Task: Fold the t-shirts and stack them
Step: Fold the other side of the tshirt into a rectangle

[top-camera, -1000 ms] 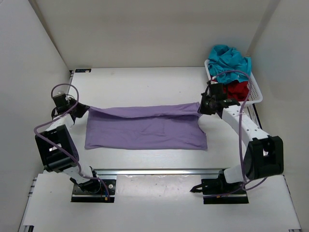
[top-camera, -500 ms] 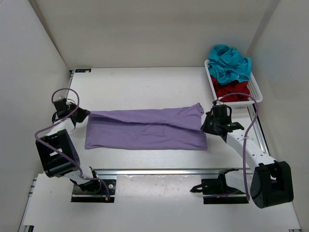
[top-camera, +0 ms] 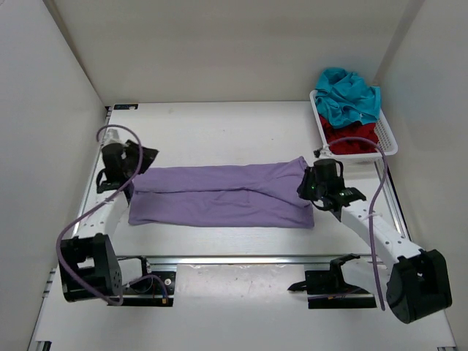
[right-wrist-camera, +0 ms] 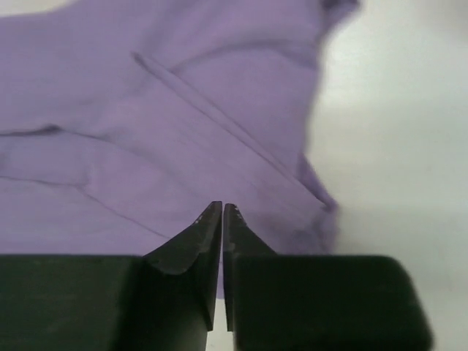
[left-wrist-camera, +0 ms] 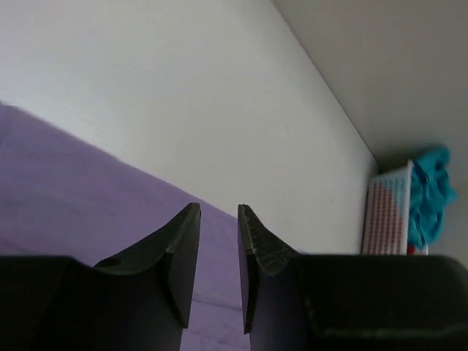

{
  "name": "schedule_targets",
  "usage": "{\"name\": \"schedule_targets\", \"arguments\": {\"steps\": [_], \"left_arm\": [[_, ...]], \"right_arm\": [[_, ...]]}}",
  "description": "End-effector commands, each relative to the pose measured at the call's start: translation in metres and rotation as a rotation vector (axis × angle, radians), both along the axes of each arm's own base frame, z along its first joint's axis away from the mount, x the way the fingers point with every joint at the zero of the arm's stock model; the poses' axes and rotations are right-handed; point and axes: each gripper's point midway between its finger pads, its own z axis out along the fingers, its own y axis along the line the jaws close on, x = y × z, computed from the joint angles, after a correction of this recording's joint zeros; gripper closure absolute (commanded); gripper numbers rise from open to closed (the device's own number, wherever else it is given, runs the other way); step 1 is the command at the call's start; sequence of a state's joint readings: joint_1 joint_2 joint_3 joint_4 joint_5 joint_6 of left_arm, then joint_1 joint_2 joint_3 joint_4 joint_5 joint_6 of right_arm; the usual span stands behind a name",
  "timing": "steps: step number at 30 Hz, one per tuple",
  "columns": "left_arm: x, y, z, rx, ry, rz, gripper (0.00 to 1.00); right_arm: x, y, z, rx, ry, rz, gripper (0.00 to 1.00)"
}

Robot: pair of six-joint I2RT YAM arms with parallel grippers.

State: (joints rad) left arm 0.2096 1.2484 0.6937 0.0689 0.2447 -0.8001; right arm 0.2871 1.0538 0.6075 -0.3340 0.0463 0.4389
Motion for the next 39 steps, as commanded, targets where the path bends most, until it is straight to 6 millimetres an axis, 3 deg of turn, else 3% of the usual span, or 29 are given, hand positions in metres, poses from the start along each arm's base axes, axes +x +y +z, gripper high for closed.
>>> {"name": "schedule_targets", "arguments": {"steps": [1, 3, 6, 8, 11, 12, 16, 22, 23, 25, 29, 34, 37, 39], "left_arm": [[0.001, -0.059, 0.017, 0.093, -0.074, -0.136, 0.63], [-0.012, -0.122, 0.008, 0.089, -0.075, -0.296, 0.64], [-0.036, -0.175, -0.024, 0.066, -0.01, -0.461, 0.66], [-0.05, -0.196, -0.035, 0.048, 0.012, -0.527, 0.66], [-0.076, -0.221, -0.054, 0.033, 0.034, -0.618, 0.66], [-0.081, -0.226, -0.057, 0.032, 0.041, -0.636, 0.67], [-0.104, -0.237, -0.075, 0.043, 0.066, -0.702, 0.67], [-0.109, -0.235, -0.082, 0.017, 0.077, -0.709, 0.67], [-0.109, -0.235, -0.08, 0.015, 0.07, -0.713, 0.67], [-0.11, -0.237, -0.077, -0.005, 0.066, -0.721, 0.67], [-0.107, -0.237, -0.071, 0.001, 0.039, -0.718, 0.67], [-0.106, -0.24, -0.062, -0.021, 0.016, -0.712, 0.67], [-0.11, -0.24, -0.066, -0.035, 0.029, -0.711, 0.66], [-0.109, -0.243, -0.059, -0.054, 0.011, -0.725, 0.66]], "right_arm": [[0.039, 0.034, 0.036, 0.027, -0.131, 0.1, 0.98], [0.057, 0.056, 0.034, 0.016, -0.145, 0.17, 0.92], [0.092, 0.082, 0.027, -0.006, -0.151, 0.264, 0.76], [0.108, 0.085, 0.02, 0.003, -0.125, 0.288, 0.73], [0.119, 0.099, -0.009, 0.0, -0.037, 0.327, 0.71], [0.124, 0.105, -0.005, -0.003, -0.045, 0.346, 0.7], [0.122, 0.114, -0.027, -0.001, 0.014, 0.368, 0.69], [0.106, 0.118, -0.038, 0.005, 0.036, 0.374, 0.68], [0.105, 0.119, -0.036, 0.014, 0.032, 0.373, 0.7], [0.102, 0.116, -0.039, 0.003, 0.052, 0.369, 0.84], [0.086, 0.114, -0.037, 0.006, 0.069, 0.363, 1.0], [0.061, 0.118, -0.014, -0.05, 0.04, 0.351, 1.0], [0.034, 0.126, -0.012, -0.074, 0.064, 0.338, 1.0], [0.019, 0.118, -0.017, -0.123, 0.084, 0.284, 1.0]]}}
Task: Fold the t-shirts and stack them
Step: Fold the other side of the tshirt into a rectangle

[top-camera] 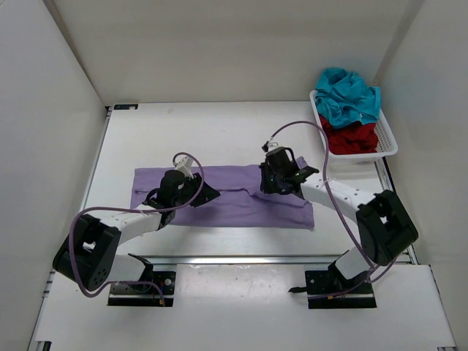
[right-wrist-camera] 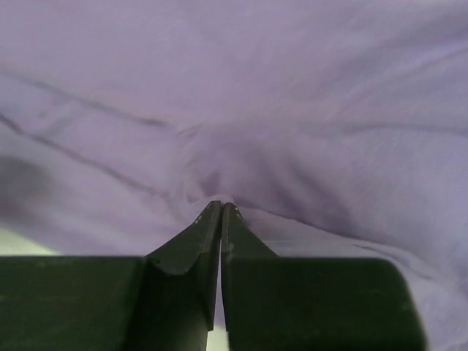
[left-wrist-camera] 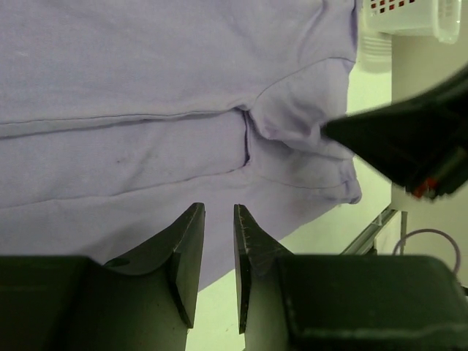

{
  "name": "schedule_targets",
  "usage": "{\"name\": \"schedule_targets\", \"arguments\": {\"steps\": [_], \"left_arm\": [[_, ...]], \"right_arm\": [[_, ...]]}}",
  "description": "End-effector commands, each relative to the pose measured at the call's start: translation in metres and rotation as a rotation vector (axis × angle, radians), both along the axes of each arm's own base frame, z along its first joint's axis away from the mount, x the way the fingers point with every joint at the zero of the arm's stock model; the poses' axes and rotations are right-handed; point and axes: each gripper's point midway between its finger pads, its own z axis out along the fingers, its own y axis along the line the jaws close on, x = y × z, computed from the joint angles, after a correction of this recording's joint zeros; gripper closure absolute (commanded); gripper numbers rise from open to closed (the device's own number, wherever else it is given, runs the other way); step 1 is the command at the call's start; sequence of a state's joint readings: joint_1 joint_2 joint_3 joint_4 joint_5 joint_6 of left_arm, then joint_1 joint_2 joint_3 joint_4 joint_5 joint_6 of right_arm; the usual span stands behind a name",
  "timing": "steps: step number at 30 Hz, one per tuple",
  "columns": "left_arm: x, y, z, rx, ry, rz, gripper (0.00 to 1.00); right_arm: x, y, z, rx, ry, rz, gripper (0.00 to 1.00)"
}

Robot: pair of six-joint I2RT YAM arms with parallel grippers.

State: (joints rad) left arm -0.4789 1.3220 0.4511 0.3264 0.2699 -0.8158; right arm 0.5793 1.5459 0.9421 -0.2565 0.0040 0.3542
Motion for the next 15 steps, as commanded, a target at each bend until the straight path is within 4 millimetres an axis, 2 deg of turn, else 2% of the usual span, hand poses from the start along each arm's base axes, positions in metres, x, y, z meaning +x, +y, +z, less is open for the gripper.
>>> {"name": "schedule_targets", "arguments": {"steps": [1, 4, 7, 8, 9, 10, 11, 13, 15], "left_arm": [[0.002, -0.001, 0.018, -0.057, -0.043, 0.0, 0.67], [-0.001, -0.002, 0.017, -0.06, -0.039, -0.005, 0.67], [0.001, 0.0, 0.024, -0.078, -0.053, 0.001, 0.67], [0.002, 0.002, 0.025, -0.079, -0.052, 0.01, 0.67], [0.003, 0.005, 0.026, -0.079, -0.058, 0.016, 0.67], [0.006, 0.007, 0.032, -0.091, -0.066, 0.022, 0.66], [0.007, 0.008, 0.034, -0.092, -0.073, 0.034, 0.66], [0.01, 0.013, 0.039, -0.095, -0.087, 0.057, 0.66], [0.012, 0.016, 0.041, -0.091, -0.094, 0.075, 0.66]], "right_arm": [[-0.028, -0.005, -0.001, -0.059, 0.012, -0.092, 0.99], [-0.046, 0.003, -0.004, -0.035, 0.021, -0.108, 0.96], [-0.062, 0.017, -0.002, 0.031, 0.03, -0.091, 0.83], [-0.069, 0.021, -0.002, 0.047, 0.034, -0.064, 0.73], [-0.07, 0.028, 0.007, 0.077, 0.019, -0.043, 0.7], [-0.074, 0.028, 0.007, 0.069, 0.029, -0.03, 0.7], [-0.075, 0.034, 0.016, 0.077, 0.011, -0.014, 0.71], [-0.075, 0.029, 0.03, 0.056, -0.023, -0.008, 0.71], [-0.062, 0.018, 0.041, 0.053, -0.063, -0.029, 0.74]]}}
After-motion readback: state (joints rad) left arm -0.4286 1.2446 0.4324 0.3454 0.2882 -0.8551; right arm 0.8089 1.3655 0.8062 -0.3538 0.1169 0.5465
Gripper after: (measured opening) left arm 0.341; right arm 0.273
